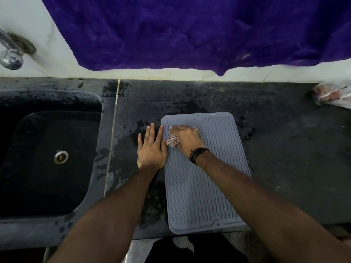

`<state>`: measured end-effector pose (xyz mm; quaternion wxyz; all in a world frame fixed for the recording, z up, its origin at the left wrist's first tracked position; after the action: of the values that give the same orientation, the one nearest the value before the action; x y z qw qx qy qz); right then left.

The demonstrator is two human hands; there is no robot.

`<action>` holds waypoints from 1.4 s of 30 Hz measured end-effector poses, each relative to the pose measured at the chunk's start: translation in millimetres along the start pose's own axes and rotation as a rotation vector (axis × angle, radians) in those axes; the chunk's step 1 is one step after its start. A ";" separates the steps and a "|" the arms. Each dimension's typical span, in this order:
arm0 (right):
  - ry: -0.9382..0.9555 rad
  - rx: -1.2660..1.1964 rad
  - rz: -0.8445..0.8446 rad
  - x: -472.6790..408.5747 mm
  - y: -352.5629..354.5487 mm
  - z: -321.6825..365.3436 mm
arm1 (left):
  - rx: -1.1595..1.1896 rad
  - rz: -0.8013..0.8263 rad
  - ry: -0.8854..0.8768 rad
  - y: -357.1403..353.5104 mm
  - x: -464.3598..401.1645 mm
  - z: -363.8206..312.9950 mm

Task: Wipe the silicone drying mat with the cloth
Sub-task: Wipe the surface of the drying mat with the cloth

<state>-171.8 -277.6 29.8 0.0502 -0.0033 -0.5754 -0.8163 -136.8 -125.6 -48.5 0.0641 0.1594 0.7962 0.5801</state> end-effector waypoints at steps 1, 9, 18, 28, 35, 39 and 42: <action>0.015 0.003 -0.004 4.6 -1.5 0.1 | 0.000 -0.005 -0.002 -0.2 -0.2 0.2; 0.092 0.077 0.122 39.4 -11.3 5.2 | 0.005 -0.004 -0.007 0.9 0.1 0.5; -0.009 0.049 0.022 20.7 4.1 -0.5 | 0.006 0.017 0.000 -0.6 -0.4 1.0; -0.045 0.064 0.040 48.7 -22.8 10.0 | -0.014 0.043 -0.001 -0.3 -0.7 -0.2; 0.007 0.075 0.107 72.3 -24.2 16.2 | -0.001 0.044 -0.009 1.8 0.1 -0.7; -0.038 0.043 0.010 55.1 -6.0 11.0 | -0.008 0.056 -0.011 2.9 0.2 0.2; -0.070 0.040 -0.019 36.4 4.6 6.6 | 0.001 0.082 0.019 0.5 12.9 -3.8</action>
<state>-208.0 -275.7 38.6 0.0222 -0.0254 -0.5932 -0.8044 -150.0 -124.7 -45.7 0.0326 0.1863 0.7899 0.5833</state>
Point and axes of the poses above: each hand's wrist, its own x-axis away from the middle knuckle, its own y-axis out of the back of the hand, z = x × y, the point moved 1 cm from there along -x, towards the middle knuckle, and after that the axes turned 8 degrees about y, right-handed, at the moved point
